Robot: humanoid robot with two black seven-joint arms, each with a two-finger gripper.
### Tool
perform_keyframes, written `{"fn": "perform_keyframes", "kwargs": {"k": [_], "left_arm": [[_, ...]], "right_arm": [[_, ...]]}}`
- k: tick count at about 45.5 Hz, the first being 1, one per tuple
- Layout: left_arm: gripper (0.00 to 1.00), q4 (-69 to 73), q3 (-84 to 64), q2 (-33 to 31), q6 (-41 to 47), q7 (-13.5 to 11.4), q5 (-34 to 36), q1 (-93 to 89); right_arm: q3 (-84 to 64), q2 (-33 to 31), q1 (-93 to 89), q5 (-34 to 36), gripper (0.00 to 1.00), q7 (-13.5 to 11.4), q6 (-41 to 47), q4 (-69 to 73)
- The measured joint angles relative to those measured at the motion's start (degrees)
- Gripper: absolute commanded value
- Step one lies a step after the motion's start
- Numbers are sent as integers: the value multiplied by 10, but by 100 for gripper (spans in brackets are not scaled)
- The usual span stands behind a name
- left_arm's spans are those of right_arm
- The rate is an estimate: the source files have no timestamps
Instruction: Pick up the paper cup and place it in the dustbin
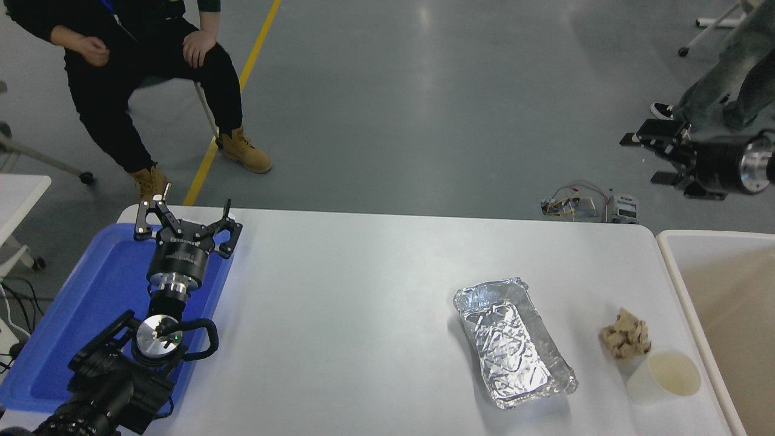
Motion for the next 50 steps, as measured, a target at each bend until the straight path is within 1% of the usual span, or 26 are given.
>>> {"fn": "perform_keyframes", "kwargs": {"k": [9,21,30,36,50], "left_arm": [[100,0,0,0,0,0,0,0],[100,0,0,0,0,0,0,0],[100,0,0,0,0,0,0,0],[100,0,0,0,0,-1,0,0],[100,0,-1,0,0,-1,0,0]], "right_arm": [[-104,39,110,-24,100,-7,74,44],[-172,123,229,-45,100,-11,121,135],[-189,176,273,-52,100,-24,127,201],[-200,200,277,-56,100,-32,118,229],[-225,218,268,-64,100,-39,103,260]]}}
